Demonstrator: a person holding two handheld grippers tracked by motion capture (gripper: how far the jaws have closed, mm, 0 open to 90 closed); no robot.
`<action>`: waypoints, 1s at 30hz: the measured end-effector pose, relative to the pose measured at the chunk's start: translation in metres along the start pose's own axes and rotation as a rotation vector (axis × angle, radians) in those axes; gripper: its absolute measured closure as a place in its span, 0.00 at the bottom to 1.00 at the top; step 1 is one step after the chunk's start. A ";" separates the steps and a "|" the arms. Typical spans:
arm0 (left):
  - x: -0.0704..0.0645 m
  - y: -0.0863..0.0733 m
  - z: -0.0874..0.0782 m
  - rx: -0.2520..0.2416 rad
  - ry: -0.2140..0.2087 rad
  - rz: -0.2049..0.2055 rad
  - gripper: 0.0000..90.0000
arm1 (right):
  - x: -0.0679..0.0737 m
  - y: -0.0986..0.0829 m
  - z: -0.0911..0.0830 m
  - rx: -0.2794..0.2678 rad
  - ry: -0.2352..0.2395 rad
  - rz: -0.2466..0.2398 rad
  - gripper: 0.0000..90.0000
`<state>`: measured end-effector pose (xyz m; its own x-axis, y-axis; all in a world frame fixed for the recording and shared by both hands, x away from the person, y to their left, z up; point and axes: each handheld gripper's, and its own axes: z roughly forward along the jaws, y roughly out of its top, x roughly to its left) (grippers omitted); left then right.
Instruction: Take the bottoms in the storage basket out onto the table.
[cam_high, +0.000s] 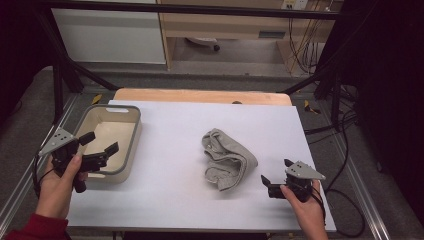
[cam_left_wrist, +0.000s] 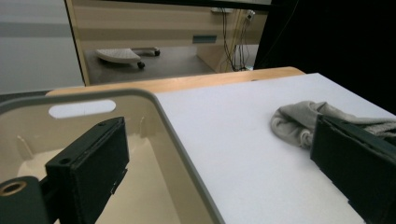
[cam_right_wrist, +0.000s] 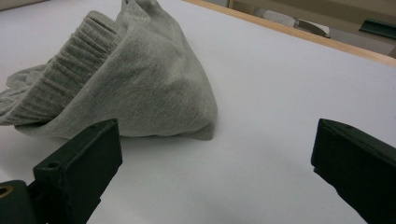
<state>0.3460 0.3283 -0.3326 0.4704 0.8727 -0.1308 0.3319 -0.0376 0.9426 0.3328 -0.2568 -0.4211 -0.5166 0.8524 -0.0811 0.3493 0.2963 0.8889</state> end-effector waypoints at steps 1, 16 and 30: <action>0.000 -0.002 0.000 0.006 0.001 0.002 0.05 | 0.000 0.000 0.000 0.001 0.000 0.000 0.03; -0.002 -0.023 0.000 0.042 -0.008 0.011 0.05 | 0.001 0.000 0.001 0.006 0.003 -0.004 0.03; -0.016 -0.038 0.005 0.077 -0.039 0.071 0.06 | 0.002 0.000 0.001 0.007 0.006 -0.008 0.02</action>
<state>0.3294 0.3131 -0.3675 0.5263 0.8468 -0.0777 0.3574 -0.1374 0.9238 0.3329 -0.2547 -0.4220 -0.5242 0.8473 -0.0858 0.3507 0.3066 0.8849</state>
